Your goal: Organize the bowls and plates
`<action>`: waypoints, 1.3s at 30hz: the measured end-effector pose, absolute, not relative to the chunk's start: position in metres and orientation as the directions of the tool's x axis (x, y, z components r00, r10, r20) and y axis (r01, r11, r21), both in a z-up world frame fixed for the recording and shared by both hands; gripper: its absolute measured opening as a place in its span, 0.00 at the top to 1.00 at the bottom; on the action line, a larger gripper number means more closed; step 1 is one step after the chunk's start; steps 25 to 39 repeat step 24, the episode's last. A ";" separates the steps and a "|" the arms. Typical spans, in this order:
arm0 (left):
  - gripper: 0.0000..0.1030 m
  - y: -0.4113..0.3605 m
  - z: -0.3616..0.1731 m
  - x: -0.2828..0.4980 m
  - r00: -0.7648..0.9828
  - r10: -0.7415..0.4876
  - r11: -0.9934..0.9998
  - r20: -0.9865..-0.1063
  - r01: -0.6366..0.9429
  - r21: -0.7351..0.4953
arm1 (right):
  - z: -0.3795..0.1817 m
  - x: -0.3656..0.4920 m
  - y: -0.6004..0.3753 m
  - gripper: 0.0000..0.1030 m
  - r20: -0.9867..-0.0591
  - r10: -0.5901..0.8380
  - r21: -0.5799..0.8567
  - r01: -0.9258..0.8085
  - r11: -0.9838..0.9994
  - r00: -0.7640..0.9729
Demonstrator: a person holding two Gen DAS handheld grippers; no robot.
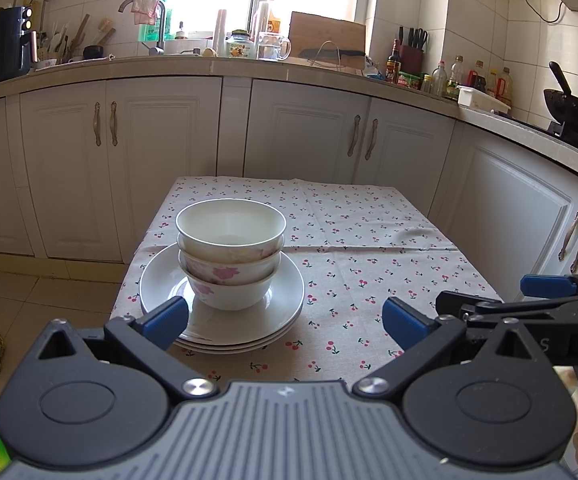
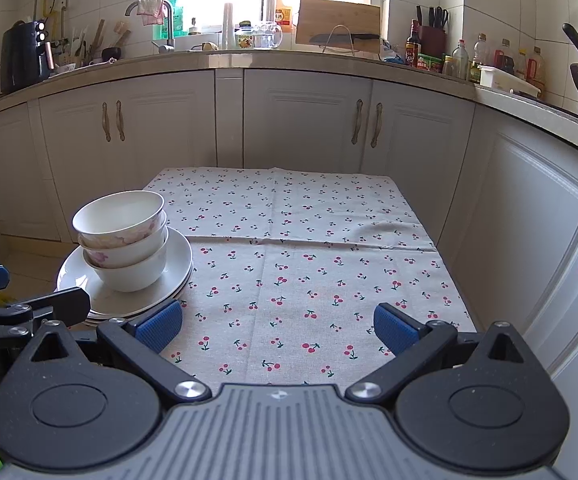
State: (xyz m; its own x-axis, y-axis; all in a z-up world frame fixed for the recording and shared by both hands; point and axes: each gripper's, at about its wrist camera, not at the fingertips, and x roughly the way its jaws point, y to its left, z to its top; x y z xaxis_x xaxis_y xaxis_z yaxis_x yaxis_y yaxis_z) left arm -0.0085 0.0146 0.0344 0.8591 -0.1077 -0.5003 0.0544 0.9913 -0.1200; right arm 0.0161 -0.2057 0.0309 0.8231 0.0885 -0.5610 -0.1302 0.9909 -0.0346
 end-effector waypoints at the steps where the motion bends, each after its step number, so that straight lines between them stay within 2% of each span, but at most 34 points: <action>1: 0.01 0.015 0.034 -0.008 0.859 -0.107 0.991 -0.501 0.054 -0.120 | 0.031 0.016 -0.206 0.00 -0.561 0.088 -0.035 -0.130 0.991 0.823; 39: 0.01 0.015 0.034 -0.008 0.857 -0.109 0.991 -0.503 0.053 -0.125 | 0.032 0.015 -0.204 0.00 -0.560 0.079 -0.039 -0.122 0.992 0.825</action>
